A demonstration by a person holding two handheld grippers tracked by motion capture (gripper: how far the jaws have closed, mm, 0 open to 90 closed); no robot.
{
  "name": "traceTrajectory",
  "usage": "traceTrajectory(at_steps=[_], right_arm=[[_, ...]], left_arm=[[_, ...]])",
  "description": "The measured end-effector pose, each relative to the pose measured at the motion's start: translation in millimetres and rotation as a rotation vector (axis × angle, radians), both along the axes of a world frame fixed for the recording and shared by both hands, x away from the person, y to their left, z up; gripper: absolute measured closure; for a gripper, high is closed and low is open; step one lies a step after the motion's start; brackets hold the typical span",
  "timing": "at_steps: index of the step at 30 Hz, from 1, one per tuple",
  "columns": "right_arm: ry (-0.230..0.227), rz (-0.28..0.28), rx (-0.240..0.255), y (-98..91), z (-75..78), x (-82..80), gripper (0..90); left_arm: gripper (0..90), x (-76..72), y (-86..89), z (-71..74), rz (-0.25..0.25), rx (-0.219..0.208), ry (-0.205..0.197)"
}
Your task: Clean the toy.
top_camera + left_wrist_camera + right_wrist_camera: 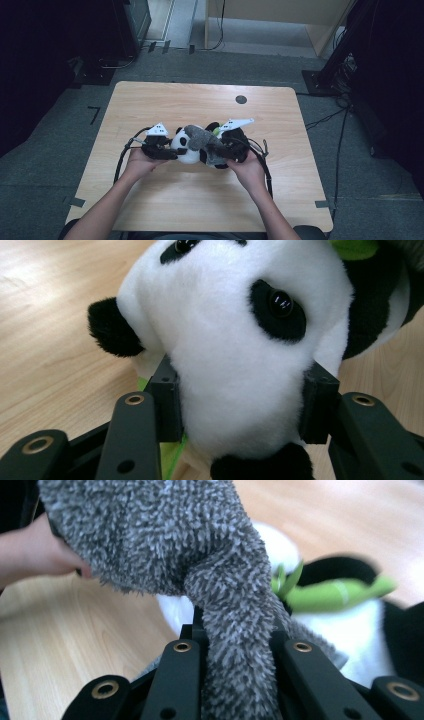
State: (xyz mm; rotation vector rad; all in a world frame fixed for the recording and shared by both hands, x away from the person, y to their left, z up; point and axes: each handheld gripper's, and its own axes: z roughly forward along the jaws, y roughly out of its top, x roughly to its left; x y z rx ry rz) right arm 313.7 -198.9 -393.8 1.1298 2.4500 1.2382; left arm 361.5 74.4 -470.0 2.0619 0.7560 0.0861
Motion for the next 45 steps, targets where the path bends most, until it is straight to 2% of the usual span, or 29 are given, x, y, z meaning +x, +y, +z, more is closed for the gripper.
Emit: traceTrajectory(at_steps=[3,4,6,7,11,15,22,29,31,32,33,34,36,38,39,44,45], right_arm=[[-0.08,-0.019,0.002,3.3,17.0,-10.5,77.9],[-0.092,-0.033,-0.011,6.3,19.8,-13.5,77.8],[-0.124,-0.053,-0.078,13.4,18.1,-16.3,77.8],[-0.123,-0.054,-0.104,16.0,13.8,-15.4,77.8],[-0.05,-0.044,-0.126,20.1,-14.9,-7.3,78.0],[-0.038,-0.008,-0.116,20.8,-31.2,-8.9,78.3],[-0.017,0.037,-0.117,18.7,-43.0,-13.9,78.7],[-0.042,0.074,-0.211,33.0,-55.8,-25.3,78.8],[-0.033,0.084,-0.223,36.7,-59.2,-26.3,78.9],[-0.017,0.094,-0.227,38.9,-62.1,-26.5,78.9],[0.031,0.101,-0.23,41.6,-67.7,-25.7,78.8],[0.088,0.113,-0.252,45.6,-78.8,-23.6,78.8],[0.118,0.115,-0.271,49.6,-91.5,-22.6,78.7],[0.157,0.117,-0.245,51.4,-93.4,-20.3,78.7],[0.156,0.121,-0.235,51.7,-90.1,-20.3,78.7],[0.111,0.118,-0.146,43.1,-62.0,-26.5,78.6],[0.087,0.117,-0.13,40.9,-54.6,-28.1,78.6]], left_arm=[[50.9,-5.0,-4.2,7.5,0.047,0.0,0.005],[50.9,-6.2,-5.0,8.7,0.069,-0.008,0.014],[51.0,-7.4,-4.8,9.4,0.103,-0.013,0.032],[51.0,-7.1,-3.6,9.3,0.11,-0.012,0.039],[50.4,-1.8,3.3,5.8,0.151,-0.026,0.082],[49.8,0.9,6.7,-0.4,0.144,-0.024,0.116],[48.9,-1.7,5.7,-1.6,0.13,-0.005,0.105],[48.3,-2.8,5.5,-2.4,0.124,0.007,0.098],[48.0,-3.0,5.7,-2.5,0.125,0.004,0.1],[47.7,-2.1,6.5,-2.4,0.126,-0.008,0.116],[47.4,-1.1,7.4,-2.7,0.132,-0.024,0.133],[47.2,-1.0,7.5,-3.0,0.13,-0.022,0.129],[46.8,-2.3,6.8,-2.9,0.12,-0.004,0.11],[46.6,-2.5,7.1,-3.1,0.117,0.0,0.104],[46.5,-2.2,7.4,-3.3,0.117,0.0,0.104],[46.1,-3.3,6.8,-3.5,0.114,0.005,0.098],[46.0,-4.0,6.4,-3.5,0.114,0.006,0.095]])
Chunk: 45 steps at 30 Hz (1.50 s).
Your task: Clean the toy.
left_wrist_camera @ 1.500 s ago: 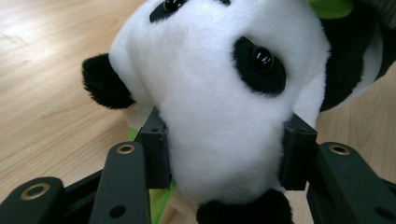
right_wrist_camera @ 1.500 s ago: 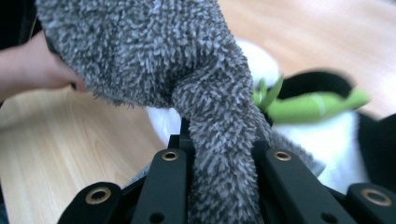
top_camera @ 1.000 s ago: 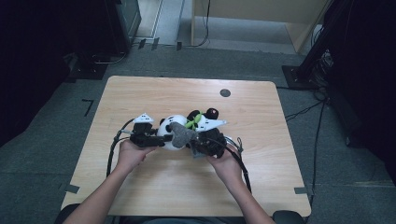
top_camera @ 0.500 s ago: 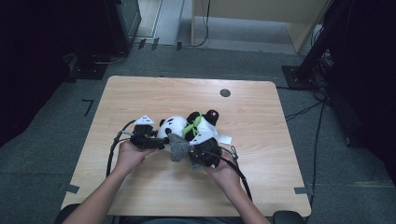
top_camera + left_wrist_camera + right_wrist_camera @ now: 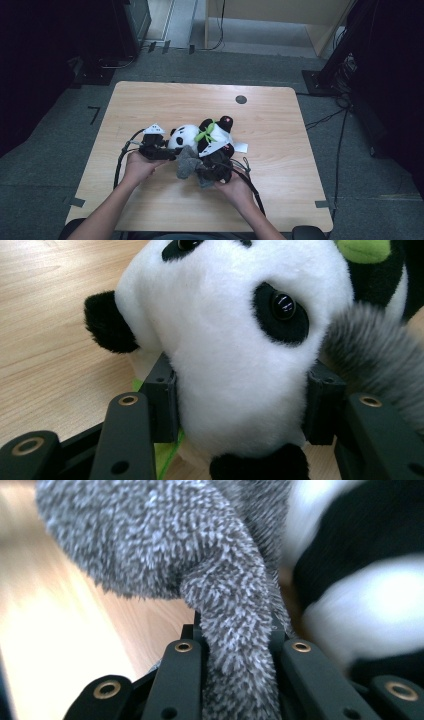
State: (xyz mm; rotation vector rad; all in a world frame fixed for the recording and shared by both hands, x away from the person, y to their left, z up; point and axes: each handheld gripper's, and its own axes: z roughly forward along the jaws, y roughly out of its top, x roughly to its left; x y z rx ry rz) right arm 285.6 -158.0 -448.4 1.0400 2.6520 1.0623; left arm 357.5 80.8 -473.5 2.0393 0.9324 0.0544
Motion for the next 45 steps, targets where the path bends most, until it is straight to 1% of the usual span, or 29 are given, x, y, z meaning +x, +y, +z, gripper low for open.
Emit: traceTrajectory(at_steps=[3,5,6,7,9,10,12,14,16,17,19,20,23,25,31,35,37,39,41,43,45], right_arm=[[-0.071,-0.025,0.057,-5.7,23.4,-4.7,78.5],[-0.13,-0.052,0.082,-8.9,36.0,-4.8,78.4],[-0.162,-0.067,0.081,-9.8,39.9,-3.8,78.3],[-0.181,-0.087,0.08,-10.5,41.9,-1.9,78.3],[-0.19,-0.124,0.08,-10.5,40.6,3.9,77.5],[-0.185,-0.143,0.083,-9.0,37.8,6.8,77.4],[-0.167,-0.152,0.076,-4.3,29.8,11.5,77.2],[-0.16,-0.133,0.056,2.9,20.9,13.2,77.5],[-0.15,-0.102,0.031,10.4,11.7,13.2,78.0],[-0.138,-0.094,0.022,13.5,7.3,12.5,78.1],[-0.134,-0.075,0.003,16.8,-1.0,11.4,78.3],[-0.131,-0.07,-0.002,17.0,-4.2,10.8,78.4],[-0.095,-0.061,-0.008,14.4,-12.5,10.9,78.8],[-0.07,-0.057,-0.034,14.0,-18.2,11.1,78.8],[-0.015,-0.051,-0.076,12.2,-30.4,12.4,78.6],[0.012,-0.045,-0.123,11.5,-38.9,12.7,78.6],[0.025,-0.044,-0.129,11.1,-39.5,12.5,78.4],[0.036,-0.039,-0.134,10.7,-36.5,11.7,78.4],[0.026,-0.03,-0.136,10.4,-31.2,8.9,78.4],[0.018,-0.019,-0.109,9.9,-22.5,5.3,78.4],[-0.007,-0.015,-0.069,8.6,-9.6,1.6,78.4]], left_arm=[[45.9,-1.5,-0.9,0.2,0.001,0.005,-0.003],[45.9,-2.1,-1.3,0.4,0.001,0.006,-0.003],[45.8,-2.6,-1.6,0.6,-0.001,0.01,-0.004],[45.8,-3.4,-2.2,0.6,0.001,0.012,-0.009],[45.6,-4.9,-3.1,1.0,-0.003,0.019,-0.012],[45.6,-5.4,-3.5,1.2,-0.005,0.021,-0.012],[45.5,-6.0,-4.3,1.3,-0.005,0.023,-0.012],[45.5,-6.6,-4.9,1.7,-0.009,0.029,-0.012],[45.4,-6.7,-4.8,1.4,-0.013,0.033,-0.011],[45.5,-6.5,-4.5,1.1,-0.013,0.034,-0.008],[45.5,-5.8,-3.7,0.5,-0.012,0.032,-0.003],[45.5,-5.4,-3.3,0.4,-0.012,0.03,-0.001],[45.4,-4.4,-2.5,0.1,-0.01,0.02,0.008],[45.4,-4.0,-2.1,0.1,-0.012,0.021,0.009],[45.3,-2.7,-1.2,0.4,-0.016,0.016,0.017],[45.1,-2.1,-1.0,0.5,-0.017,0.012,0.019],[45.0,-2.4,-1.3,0.9,-0.019,0.02,0.012],[44.8,-3.1,-2.0,1.2,-0.019,0.027,0.002],[44.7,-2.9,-1.7,1.2,-0.015,0.022,0.005],[44.6,-2.4,-1.3,1.0,-0.015,0.018,0.009],[44.5,-2.9,-1.5,0.9,-0.017,0.02,0.005]])
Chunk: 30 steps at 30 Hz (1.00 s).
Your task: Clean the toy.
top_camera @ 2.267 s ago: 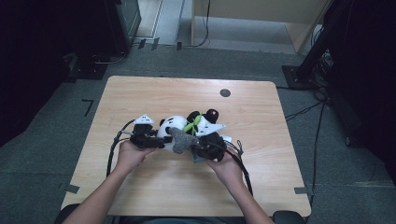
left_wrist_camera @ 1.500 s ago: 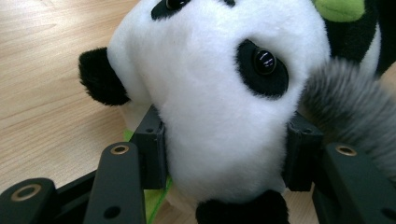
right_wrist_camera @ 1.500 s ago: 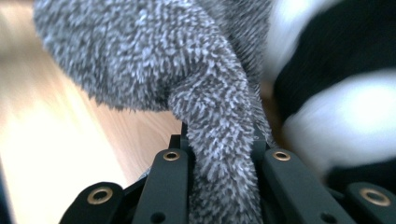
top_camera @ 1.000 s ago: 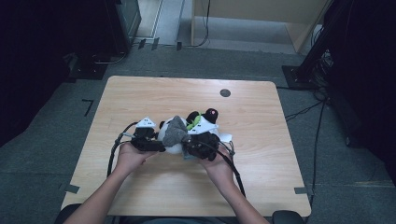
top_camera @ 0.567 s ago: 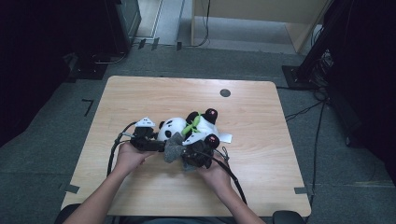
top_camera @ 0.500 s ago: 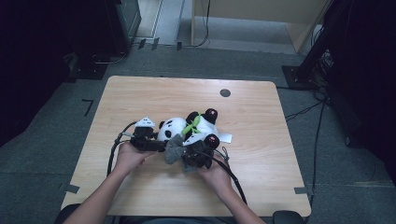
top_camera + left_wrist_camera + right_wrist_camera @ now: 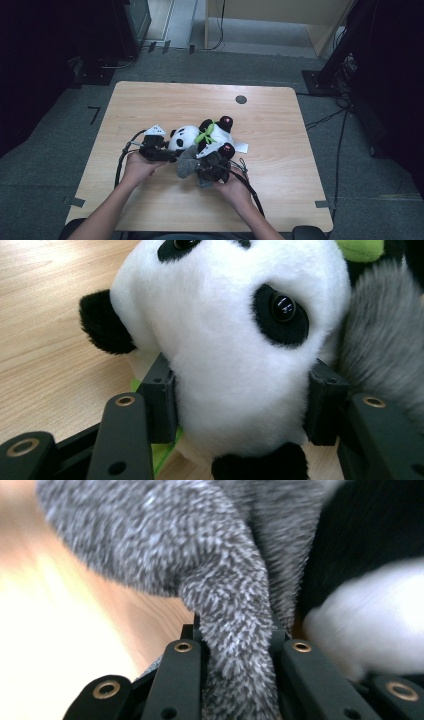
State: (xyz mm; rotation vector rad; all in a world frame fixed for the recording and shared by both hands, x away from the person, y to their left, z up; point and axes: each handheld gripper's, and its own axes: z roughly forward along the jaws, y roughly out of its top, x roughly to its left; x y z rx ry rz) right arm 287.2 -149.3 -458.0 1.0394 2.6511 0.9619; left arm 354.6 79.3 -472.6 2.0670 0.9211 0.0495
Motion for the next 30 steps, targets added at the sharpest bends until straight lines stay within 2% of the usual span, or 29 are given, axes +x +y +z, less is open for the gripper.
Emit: traceTrajectory(at_steps=[4,7,9,10,12,13,15,18,25,30], right_arm=[[-0.103,-0.013,0.07,-3.5,32.1,-5.7,78.3],[-0.206,-0.071,0.081,-8.7,48.3,-5.5,77.8],[-0.244,-0.108,0.074,-12.2,49.9,0.0,77.6],[-0.234,-0.128,0.071,-12.9,47.9,3.9,77.6],[-0.214,-0.131,0.068,-13.4,39.1,11.9,77.7],[-0.202,-0.132,0.087,-14.2,35.0,14.0,77.9],[-0.185,-0.122,0.112,-16.4,30.6,15.8,78.3],[-0.152,-0.108,0.123,-18.6,28.0,15.3,78.5],[-0.122,-0.06,0.05,-12.4,12.3,5.7,78.7],[-0.071,-0.045,0.023,-12.6,1.5,5.9,78.8]], left_arm=[[44.5,-1.0,-0.6,0.1,-0.001,0.002,-0.006],[44.5,-1.5,-0.9,0.0,-0.001,0.002,-0.007],[44.5,-1.9,-1.2,0.1,-0.003,0.005,-0.01],[44.5,-2.4,-1.6,0.0,-0.007,0.009,-0.018],[44.7,-3.0,-2.3,-0.1,-0.011,0.019,-0.02],[44.7,-2.6,-2.0,-0.3,-0.011,0.018,-0.018],[44.7,-2.1,-1.6,-0.7,-0.011,0.013,-0.013],[44.5,-2.1,-1.2,-0.9,-0.015,0.012,-0.011],[44.2,-0.7,-0.1,-1.0,-0.01,-0.001,0.004],[44.2,1.8,1.2,-0.6,-0.011,-0.01,0.016]])
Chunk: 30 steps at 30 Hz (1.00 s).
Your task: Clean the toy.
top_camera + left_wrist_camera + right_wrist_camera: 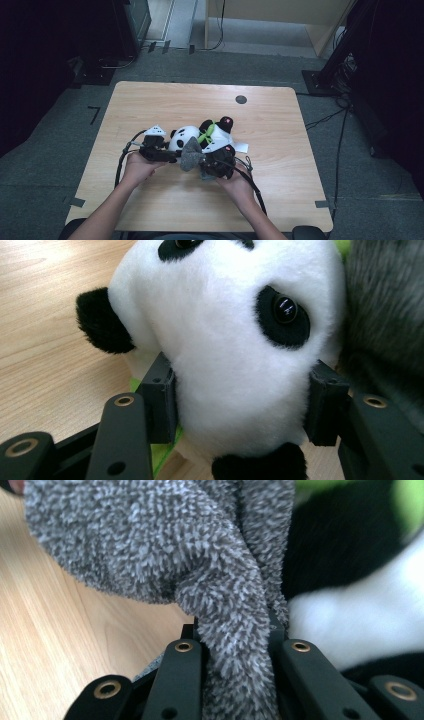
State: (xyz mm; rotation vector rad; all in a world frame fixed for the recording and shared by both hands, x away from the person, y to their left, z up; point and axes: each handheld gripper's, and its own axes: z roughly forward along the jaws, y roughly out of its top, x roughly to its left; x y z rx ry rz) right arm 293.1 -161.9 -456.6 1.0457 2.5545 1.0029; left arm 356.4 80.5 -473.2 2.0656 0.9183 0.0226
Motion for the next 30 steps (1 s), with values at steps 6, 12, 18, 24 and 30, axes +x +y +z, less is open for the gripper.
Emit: traceTrajectory(at_steps=[6,12,18,24,30], right_arm=[[0.05,0.009,-0.032,-4.4,-6.7,0.6,78.7],[0.054,0.005,-0.044,-20.4,4.9,-3.7,78.4],[0.022,-0.039,-0.041,-45.5,23.7,-6.4,78.2],[-0.007,-0.071,-0.034,-63.4,34.6,-5.8,78.2],[-0.024,-0.116,-0.02,-74.1,45.0,-1.4,78.3]], left_arm=[[44.8,1.8,0.4,1.9,-0.014,0.022,-0.006],[45.7,2.3,1.0,2.0,-0.027,0.032,-0.007],[46.0,1.9,0.2,2.5,-0.04,0.051,-0.018],[46.1,1.9,-0.2,2.4,-0.042,0.049,-0.016],[46.1,2.7,-0.3,1.9,-0.031,0.034,-0.004]])
